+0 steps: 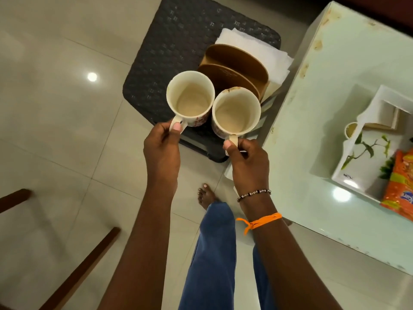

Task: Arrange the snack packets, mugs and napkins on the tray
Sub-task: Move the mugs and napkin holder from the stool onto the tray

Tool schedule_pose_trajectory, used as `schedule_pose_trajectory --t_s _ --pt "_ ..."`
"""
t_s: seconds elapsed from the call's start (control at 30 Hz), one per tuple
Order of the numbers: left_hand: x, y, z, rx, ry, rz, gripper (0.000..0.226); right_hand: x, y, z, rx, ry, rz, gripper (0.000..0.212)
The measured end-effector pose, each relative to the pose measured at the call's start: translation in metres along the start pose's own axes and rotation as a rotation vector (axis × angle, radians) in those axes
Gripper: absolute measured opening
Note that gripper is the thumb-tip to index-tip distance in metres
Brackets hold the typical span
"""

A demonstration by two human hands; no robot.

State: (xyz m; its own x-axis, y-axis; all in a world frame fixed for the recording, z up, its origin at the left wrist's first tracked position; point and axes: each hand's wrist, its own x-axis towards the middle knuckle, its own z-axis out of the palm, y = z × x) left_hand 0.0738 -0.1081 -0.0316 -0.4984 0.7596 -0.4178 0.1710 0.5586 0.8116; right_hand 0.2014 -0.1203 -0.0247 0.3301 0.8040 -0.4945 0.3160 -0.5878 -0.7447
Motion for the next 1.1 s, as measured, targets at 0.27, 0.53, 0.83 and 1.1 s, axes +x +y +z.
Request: schedule_pose_trajectory --t_s 0.27,0.53,0.83,1.1 --pt "-0.071 -0.003 0.030 -0.036 -0.097 0.024 0.013 -0.022 0.038 -0.077 0.011 0.106 -0.036 0.022" --pt "-0.156 0.007 0.126 -0.102 -0.343 -0.123 0.008 -0.015 0.095 -0.192 0.024 0.280 0.052 0.015" --pt "-0.209 0.012 0.225 -0.044 -0.378 -0.078 0.021 0.031 0.151 -0.272 0.211 0.285 0.127 0.021" --pt "-0.227 -0.003 0.258 -0.055 -0.359 -0.075 0.022 0.034 0.179 -0.293 0.108 0.243 0.108 0.021"
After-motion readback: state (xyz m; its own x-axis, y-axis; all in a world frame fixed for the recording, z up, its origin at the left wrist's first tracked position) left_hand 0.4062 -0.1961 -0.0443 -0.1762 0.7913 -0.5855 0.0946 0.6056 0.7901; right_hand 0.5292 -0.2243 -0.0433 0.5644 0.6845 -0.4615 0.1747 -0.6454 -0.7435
